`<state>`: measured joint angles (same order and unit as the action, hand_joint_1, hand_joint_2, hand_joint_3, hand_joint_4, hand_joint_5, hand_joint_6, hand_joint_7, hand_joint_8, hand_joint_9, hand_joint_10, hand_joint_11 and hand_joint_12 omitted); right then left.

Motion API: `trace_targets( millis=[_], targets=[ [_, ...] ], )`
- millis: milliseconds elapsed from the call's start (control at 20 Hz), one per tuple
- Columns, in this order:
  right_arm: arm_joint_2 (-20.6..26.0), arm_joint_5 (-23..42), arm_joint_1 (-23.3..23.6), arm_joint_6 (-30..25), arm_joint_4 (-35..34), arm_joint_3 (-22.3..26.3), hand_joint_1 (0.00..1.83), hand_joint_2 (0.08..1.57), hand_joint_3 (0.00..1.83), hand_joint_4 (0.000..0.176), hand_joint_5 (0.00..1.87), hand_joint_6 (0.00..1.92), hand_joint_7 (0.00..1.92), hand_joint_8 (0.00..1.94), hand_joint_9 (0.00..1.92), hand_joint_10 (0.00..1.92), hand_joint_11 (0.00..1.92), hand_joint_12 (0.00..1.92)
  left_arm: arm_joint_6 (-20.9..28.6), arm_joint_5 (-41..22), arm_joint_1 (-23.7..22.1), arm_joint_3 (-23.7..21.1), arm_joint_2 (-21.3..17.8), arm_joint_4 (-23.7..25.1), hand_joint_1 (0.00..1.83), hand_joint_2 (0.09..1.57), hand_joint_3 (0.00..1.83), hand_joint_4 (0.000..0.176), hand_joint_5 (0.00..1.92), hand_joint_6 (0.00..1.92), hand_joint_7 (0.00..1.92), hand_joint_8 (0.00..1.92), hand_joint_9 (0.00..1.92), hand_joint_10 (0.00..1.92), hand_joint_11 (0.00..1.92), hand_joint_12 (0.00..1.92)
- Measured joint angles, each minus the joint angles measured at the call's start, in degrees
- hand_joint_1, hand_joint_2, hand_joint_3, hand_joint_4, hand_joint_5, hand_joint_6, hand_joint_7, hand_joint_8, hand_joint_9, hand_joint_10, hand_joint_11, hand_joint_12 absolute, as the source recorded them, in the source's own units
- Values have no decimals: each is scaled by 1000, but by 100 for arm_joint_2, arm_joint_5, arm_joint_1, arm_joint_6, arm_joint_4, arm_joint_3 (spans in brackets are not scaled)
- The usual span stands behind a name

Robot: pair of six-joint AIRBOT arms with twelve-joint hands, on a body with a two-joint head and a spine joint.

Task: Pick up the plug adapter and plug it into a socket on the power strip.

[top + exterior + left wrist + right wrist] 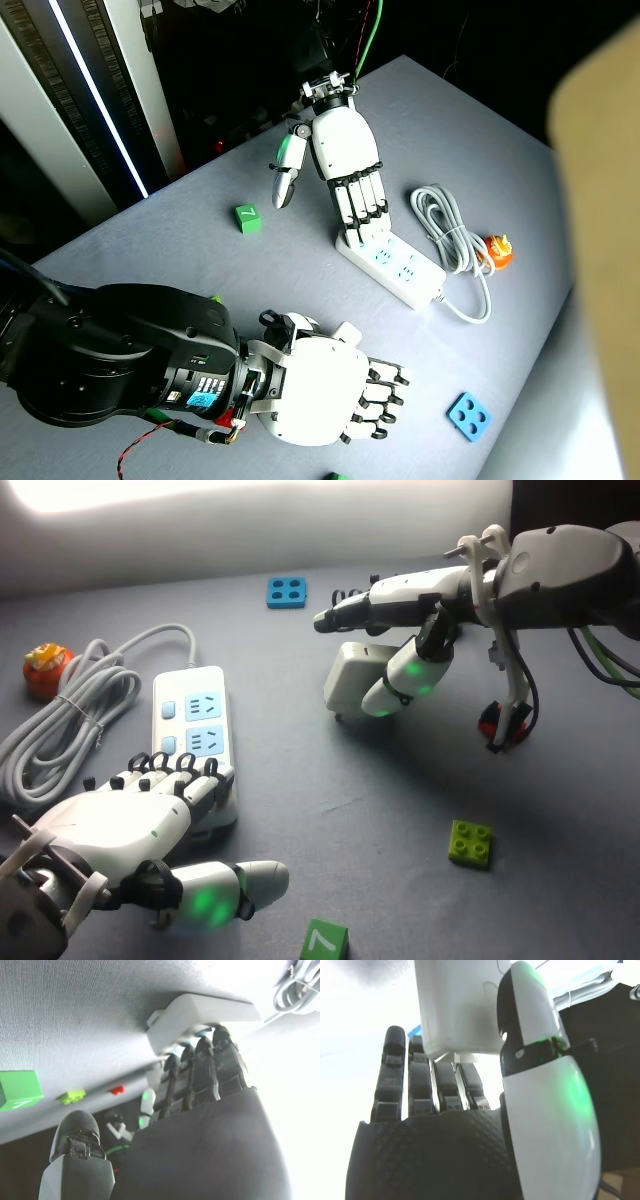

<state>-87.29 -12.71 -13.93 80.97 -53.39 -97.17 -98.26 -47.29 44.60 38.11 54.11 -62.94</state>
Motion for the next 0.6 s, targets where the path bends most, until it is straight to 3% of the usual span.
trace_targets(
  millis=[50,300,600],
  targets=[
    [-7,-2,0,0,2,0,1145,1047,2,0,135,2,133,4,100,5,0,420,0,0,0,0,0,0,0,1118,0,0,46,8,8,3,2,1,10,4],
    [-7,20,-24,-42,2,0,1134,1040,2,0,177,4,164,2,143,8,0,535,0,9,0,0,0,2,0,1116,0,0,35,2,0,0,0,0,0,0],
    [-7,46,-66,-79,2,0,1111,1061,2,0,146,1,136,1,114,2,0,463,-4,13,0,4,0,2,0,1115,0,0,32,0,0,0,0,0,0,0]
  ],
)
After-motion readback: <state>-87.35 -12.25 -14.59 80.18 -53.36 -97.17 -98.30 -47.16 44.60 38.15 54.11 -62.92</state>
